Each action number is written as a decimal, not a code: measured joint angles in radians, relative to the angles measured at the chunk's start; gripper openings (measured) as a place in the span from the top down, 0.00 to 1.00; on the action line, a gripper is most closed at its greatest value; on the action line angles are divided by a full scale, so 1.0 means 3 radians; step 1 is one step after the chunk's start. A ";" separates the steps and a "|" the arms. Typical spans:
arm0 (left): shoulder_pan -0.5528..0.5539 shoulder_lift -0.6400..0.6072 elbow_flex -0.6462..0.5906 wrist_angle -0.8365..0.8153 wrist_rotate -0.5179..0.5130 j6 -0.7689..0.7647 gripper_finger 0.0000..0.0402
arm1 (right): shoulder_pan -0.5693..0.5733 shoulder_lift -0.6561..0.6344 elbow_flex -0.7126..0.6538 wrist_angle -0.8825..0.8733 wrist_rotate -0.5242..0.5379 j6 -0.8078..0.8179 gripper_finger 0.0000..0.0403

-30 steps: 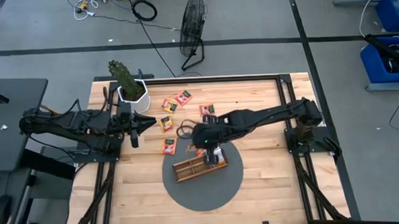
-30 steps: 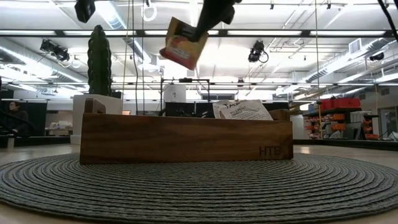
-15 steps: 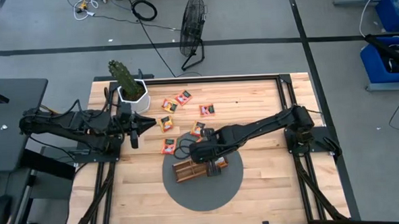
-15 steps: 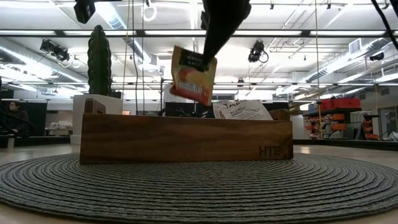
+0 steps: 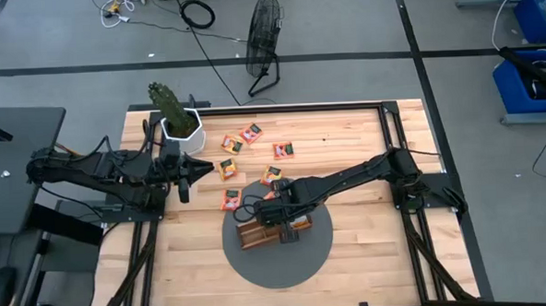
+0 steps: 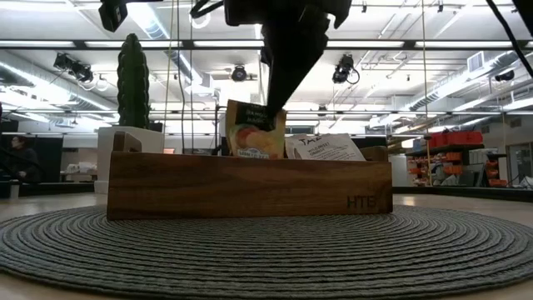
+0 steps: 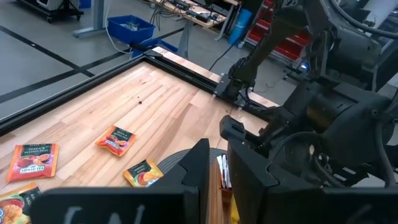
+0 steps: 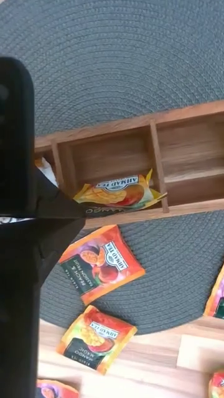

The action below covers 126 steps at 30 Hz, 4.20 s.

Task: Pick & Place Tea
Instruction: Put the yellow tea bag into the middle section of the wooden organizer, then put the bottom right yellow tea bag into the middle section of the wooden organizer

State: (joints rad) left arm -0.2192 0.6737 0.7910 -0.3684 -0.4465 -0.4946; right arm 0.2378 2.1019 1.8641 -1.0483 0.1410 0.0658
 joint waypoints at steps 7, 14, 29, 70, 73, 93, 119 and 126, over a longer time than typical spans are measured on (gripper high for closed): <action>0.0000 0.0000 0.0000 -0.0016 0.0000 -0.0003 0.85 | -0.0015 0.0066 0.0001 0.0031 0.0002 -0.0021 1.00; 0.0001 0.0000 0.0000 -0.0016 0.0001 -0.0050 0.85 | -0.0027 0.0067 -0.0003 -0.0001 0.0043 0.0022 1.00; 0.0001 -0.0001 0.0000 -0.0015 0.0000 -0.0034 0.85 | -0.0030 0.0088 -0.0003 0.0078 0.0001 -0.0015 0.99; 0.0000 -0.0001 0.0000 -0.0030 -0.0001 -0.0020 0.85 | -0.0617 -0.0464 -0.0006 0.0290 -0.0363 0.0507 0.85; 0.0001 -0.0001 0.0000 -0.0034 -0.0001 0.0016 0.85 | -0.0725 -0.0491 -0.0006 0.0287 -0.0518 0.0447 0.97; 0.0001 -0.0001 0.0000 -0.0119 -0.0038 0.0123 0.85 | -0.1716 -0.0485 -0.0617 0.0584 -0.2266 0.0379 1.00; 0.0001 -0.0001 0.0000 -0.0225 -0.0325 0.0117 0.85 | -0.2279 -0.0483 -0.1852 0.1770 -0.2366 0.1792 0.79; 0.0001 -0.0001 0.0000 -0.0226 -0.0347 0.0117 0.85 | -0.2262 -0.0460 -0.1925 0.1934 -0.2328 0.2112 0.49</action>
State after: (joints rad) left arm -0.2188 0.6736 0.7910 -0.4362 -0.5507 -0.4595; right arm -0.4408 1.9641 1.2865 -0.4682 -0.5575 0.6994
